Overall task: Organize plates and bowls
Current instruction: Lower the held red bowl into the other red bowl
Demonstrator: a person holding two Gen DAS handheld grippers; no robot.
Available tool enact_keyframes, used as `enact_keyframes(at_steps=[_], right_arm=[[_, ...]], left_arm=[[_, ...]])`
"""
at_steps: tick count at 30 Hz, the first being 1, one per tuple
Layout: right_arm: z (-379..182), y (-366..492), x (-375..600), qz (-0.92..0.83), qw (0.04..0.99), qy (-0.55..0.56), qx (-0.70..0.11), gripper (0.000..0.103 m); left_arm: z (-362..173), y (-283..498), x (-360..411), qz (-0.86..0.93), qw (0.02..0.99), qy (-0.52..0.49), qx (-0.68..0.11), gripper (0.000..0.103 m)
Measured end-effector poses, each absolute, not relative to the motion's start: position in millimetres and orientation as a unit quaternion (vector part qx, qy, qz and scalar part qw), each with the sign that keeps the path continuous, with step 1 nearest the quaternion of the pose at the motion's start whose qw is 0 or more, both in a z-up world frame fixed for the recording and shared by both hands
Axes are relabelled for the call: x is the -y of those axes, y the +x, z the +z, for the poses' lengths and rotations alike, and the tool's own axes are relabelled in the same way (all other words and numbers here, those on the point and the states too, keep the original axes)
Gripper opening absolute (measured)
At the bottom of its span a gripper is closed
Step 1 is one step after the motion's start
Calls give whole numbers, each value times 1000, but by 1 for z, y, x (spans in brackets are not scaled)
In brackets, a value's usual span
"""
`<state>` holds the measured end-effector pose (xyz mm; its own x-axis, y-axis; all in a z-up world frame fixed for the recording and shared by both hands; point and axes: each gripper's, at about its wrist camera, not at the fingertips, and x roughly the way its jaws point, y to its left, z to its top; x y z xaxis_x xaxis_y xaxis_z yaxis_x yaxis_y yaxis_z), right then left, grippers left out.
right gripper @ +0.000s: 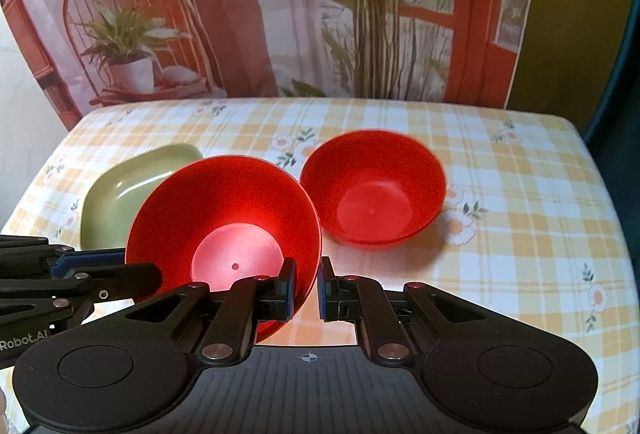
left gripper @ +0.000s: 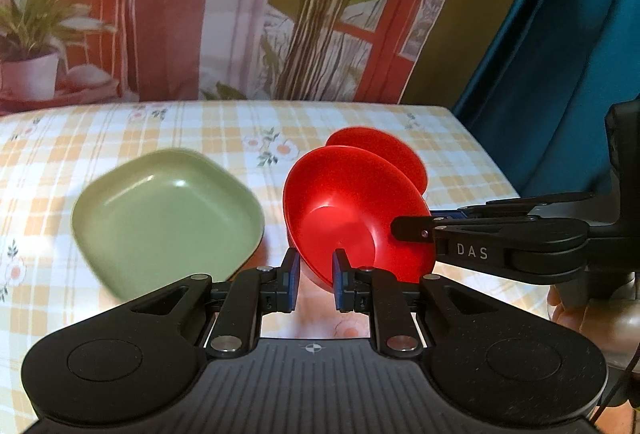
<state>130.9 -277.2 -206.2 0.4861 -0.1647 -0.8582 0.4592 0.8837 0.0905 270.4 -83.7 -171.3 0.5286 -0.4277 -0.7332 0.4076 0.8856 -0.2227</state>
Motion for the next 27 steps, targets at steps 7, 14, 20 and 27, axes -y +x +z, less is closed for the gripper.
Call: enact_keyframes(at_steps=[7, 14, 20, 27], right_arm=[[-190, 131, 303, -200, 853, 155, -457, 10], [-186, 131, 330, -214, 853, 153, -451, 10], [-189, 134, 350, -223, 851, 156, -449, 10], [-199, 138, 366, -226, 847, 158, -455, 10]], left_arm=[[-158, 282, 102, -252, 876, -15, -411, 18], [-158, 299, 123, -264, 873, -13, -410, 18], [-165, 317, 136, -269, 868, -12, -417, 18], [-178, 333, 148, -272, 862, -11, -427, 18]])
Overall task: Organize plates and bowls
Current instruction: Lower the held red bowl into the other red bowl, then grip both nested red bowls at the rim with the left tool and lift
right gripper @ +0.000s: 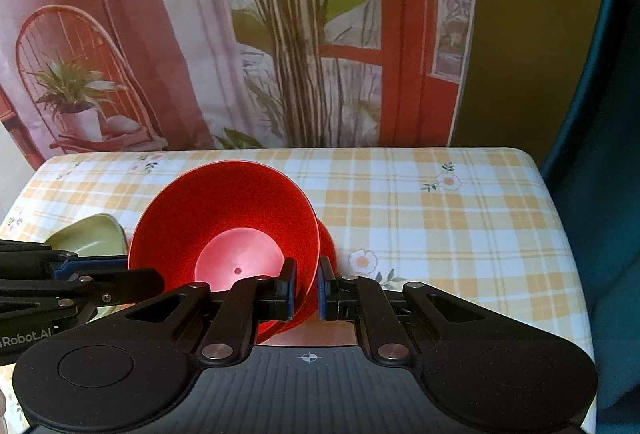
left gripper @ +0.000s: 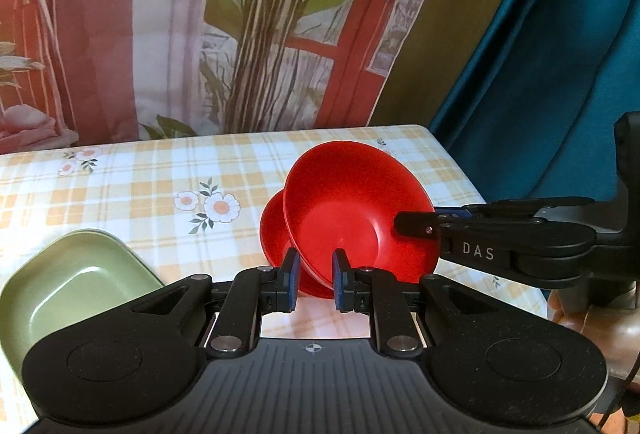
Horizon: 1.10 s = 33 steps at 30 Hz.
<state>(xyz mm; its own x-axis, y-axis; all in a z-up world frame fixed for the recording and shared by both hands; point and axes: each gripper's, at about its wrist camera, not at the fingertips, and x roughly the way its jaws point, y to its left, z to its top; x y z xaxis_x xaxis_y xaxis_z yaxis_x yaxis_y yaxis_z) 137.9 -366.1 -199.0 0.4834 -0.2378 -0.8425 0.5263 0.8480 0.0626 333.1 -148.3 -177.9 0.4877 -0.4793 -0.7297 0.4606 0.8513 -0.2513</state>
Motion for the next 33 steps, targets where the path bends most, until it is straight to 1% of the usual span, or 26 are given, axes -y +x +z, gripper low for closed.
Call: enact_keyframes(at_steps=[17, 33], right_arm=[[-222, 147, 377, -226, 837, 162, -472, 9], [-232, 151, 383, -226, 833, 163, -479, 10]], left_arm=[[-200, 350, 156, -271, 854, -7, -444, 18], [-204, 354, 158, -272, 852, -3, -448, 18]])
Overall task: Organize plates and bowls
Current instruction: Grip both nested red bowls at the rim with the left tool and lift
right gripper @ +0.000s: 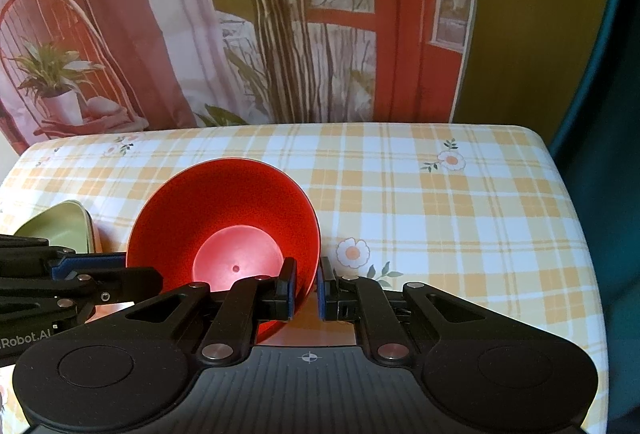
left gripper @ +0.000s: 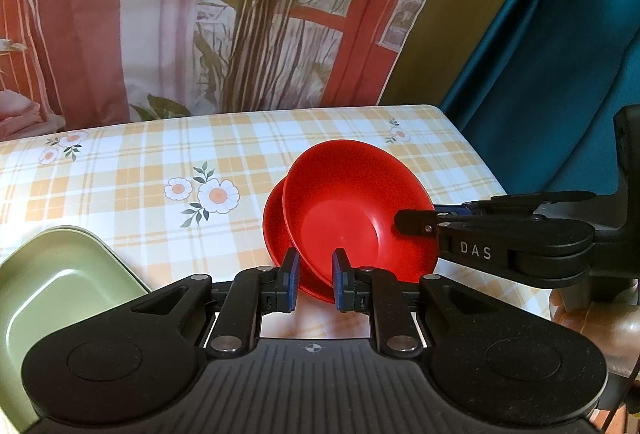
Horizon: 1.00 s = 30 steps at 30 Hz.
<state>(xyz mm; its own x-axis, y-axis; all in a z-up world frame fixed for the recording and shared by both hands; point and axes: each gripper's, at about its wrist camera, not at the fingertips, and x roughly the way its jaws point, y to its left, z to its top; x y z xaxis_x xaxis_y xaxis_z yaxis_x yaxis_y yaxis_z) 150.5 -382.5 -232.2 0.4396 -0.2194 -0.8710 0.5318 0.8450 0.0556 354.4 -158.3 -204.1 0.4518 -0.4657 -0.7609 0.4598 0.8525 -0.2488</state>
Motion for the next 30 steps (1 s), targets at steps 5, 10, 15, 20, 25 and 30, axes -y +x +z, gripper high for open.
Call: enact_keyframes(at_steps=[5, 10, 15, 20, 25, 30], right_arm=[[-235, 152, 384, -225, 831, 164, -481, 10], [-239, 153, 384, -225, 831, 163, -481, 12], [-244, 153, 382, -224, 830, 163, -484, 15], [-250, 152, 383, -226, 827, 169, -486, 18], [-255, 152, 382, -225, 827, 178, -484, 19], [-261, 152, 382, -221, 827, 186, -483, 19]], left_arm=[[-205, 355, 159, -270, 852, -2, -449, 18], [-208, 358, 158, -267, 852, 3, -451, 19], [-211, 359, 160, -265, 850, 14, -455, 20], [-214, 362, 157, -257, 852, 9, -456, 32], [-219, 364, 157, -255, 849, 5, -462, 33], [-226, 366, 159, -259, 846, 1, -467, 33]])
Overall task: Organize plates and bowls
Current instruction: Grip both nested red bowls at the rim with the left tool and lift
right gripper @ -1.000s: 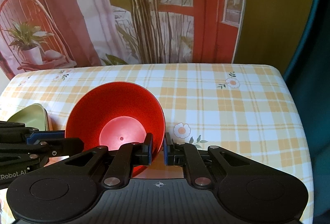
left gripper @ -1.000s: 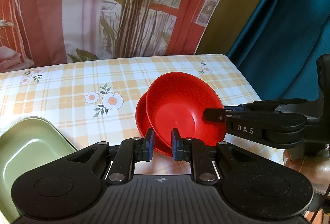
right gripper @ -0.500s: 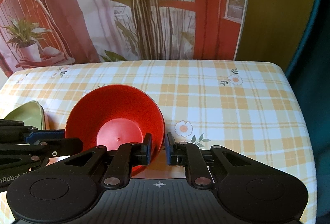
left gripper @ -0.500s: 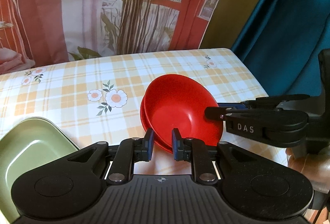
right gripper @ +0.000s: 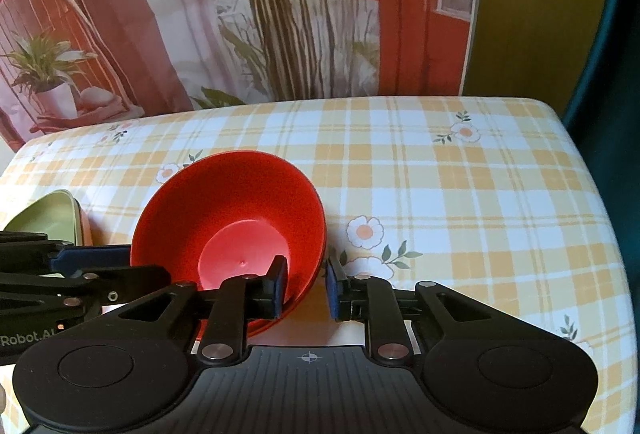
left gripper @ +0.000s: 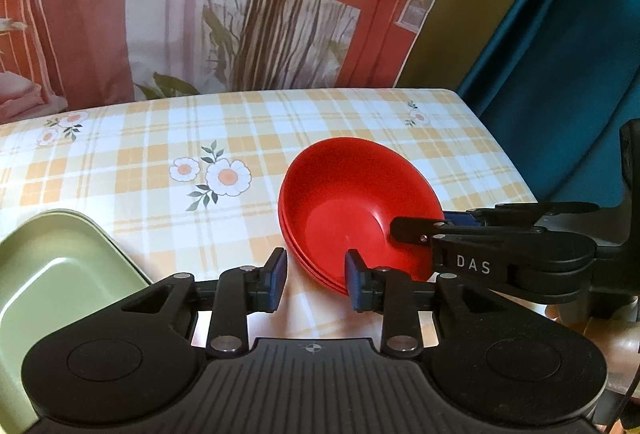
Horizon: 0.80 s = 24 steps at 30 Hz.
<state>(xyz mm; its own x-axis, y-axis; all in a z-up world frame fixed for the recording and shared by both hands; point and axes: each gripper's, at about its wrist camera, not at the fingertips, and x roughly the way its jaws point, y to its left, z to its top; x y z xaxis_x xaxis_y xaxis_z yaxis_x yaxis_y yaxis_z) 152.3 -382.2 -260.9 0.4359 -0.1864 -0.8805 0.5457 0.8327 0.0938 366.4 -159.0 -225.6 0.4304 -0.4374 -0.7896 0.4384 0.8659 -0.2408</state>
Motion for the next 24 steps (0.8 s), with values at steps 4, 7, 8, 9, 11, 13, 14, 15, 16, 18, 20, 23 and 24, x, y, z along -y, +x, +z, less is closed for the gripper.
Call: enact_keyframes(at_steps=[4, 7, 8, 9, 11, 13, 14, 15, 16, 18, 20, 23, 24], right_arm=[[-265, 152, 383, -219, 827, 192, -480, 19], [-268, 153, 383, -217, 827, 194, -480, 19], [-269, 153, 383, -216, 827, 195, -480, 19], [-270, 153, 383, -215, 827, 196, -481, 19], [-271, 153, 382, -213, 828, 194, -481, 19], [-271, 154, 381, -211, 829, 193, -481, 18], [-271, 154, 381, -212, 829, 193, -480, 18], [-272, 154, 381, -212, 829, 194, -479, 18], [-272, 154, 381, -213, 829, 195, -479, 18], [-271, 153, 381, -213, 830, 195, -478, 18], [-271, 154, 381, -213, 830, 195, -478, 18], [-271, 153, 381, -214, 829, 196, -479, 18], [-271, 152, 380, -215, 828, 197, -479, 18]], left_arm=[[-231, 369, 162, -261, 844, -2, -469, 33], [-234, 370, 164, -263, 842, -6, -471, 33], [-235, 370, 164, -263, 842, -7, -471, 33], [-237, 371, 164, -264, 841, -8, -472, 33], [-238, 372, 165, -264, 841, -9, -472, 33], [-238, 373, 166, -264, 841, -10, -472, 33], [-238, 373, 166, -264, 841, -10, -472, 33], [-238, 373, 166, -264, 841, -11, -472, 33], [-239, 373, 165, -264, 841, -12, -472, 33], [-239, 373, 165, -264, 841, -13, -473, 33], [-239, 373, 166, -264, 842, -12, -471, 33], [-239, 372, 166, -264, 841, -11, -471, 33], [-239, 372, 166, -265, 841, -11, -472, 33]])
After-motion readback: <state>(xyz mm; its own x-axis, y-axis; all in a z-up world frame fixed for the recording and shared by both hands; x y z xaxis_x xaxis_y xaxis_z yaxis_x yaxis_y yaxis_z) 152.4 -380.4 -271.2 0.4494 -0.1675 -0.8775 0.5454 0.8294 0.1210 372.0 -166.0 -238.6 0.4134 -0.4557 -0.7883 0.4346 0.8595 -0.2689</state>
